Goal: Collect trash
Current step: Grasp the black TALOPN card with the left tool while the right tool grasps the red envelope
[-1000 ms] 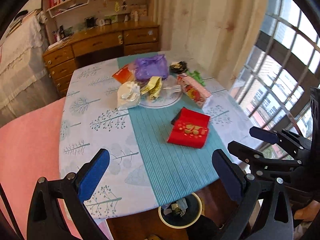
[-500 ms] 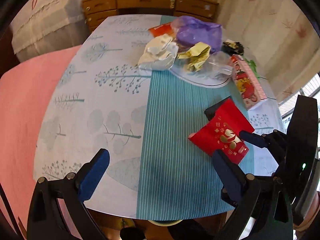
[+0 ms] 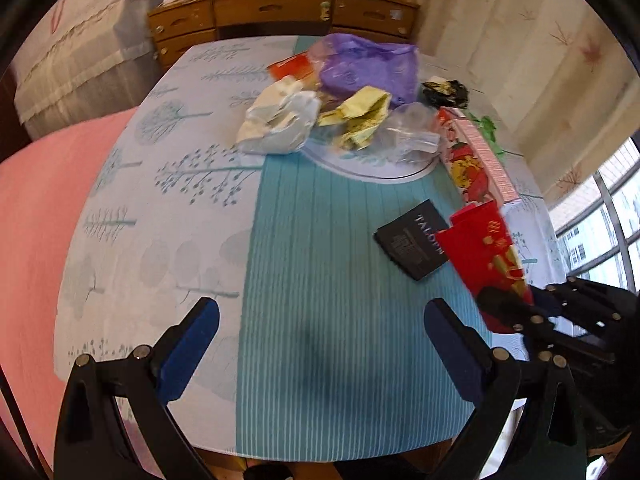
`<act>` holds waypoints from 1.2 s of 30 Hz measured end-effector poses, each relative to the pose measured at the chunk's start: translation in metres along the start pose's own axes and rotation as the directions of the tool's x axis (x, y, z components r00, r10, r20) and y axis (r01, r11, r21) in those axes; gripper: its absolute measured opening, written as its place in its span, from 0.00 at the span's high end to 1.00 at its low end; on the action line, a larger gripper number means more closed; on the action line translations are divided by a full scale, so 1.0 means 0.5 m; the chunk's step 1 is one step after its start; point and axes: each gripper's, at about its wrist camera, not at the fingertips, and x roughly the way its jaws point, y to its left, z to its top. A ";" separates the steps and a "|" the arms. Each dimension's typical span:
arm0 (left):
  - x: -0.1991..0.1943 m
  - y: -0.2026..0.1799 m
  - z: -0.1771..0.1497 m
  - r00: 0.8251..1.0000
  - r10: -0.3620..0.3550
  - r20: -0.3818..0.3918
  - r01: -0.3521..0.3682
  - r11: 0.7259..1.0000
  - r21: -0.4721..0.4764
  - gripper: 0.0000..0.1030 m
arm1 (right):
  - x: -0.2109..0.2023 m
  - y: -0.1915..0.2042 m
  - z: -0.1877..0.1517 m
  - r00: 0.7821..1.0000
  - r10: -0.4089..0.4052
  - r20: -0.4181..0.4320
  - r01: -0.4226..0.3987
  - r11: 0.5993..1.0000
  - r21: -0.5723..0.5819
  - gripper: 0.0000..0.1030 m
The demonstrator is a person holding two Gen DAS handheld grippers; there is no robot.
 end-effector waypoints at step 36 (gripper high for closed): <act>0.209 -0.220 0.129 0.976 -0.073 -0.205 0.168 0.852 0.496 0.37 | 0.010 -0.153 -0.084 0.999 -0.042 -0.016 0.044 0.945 0.325 0.88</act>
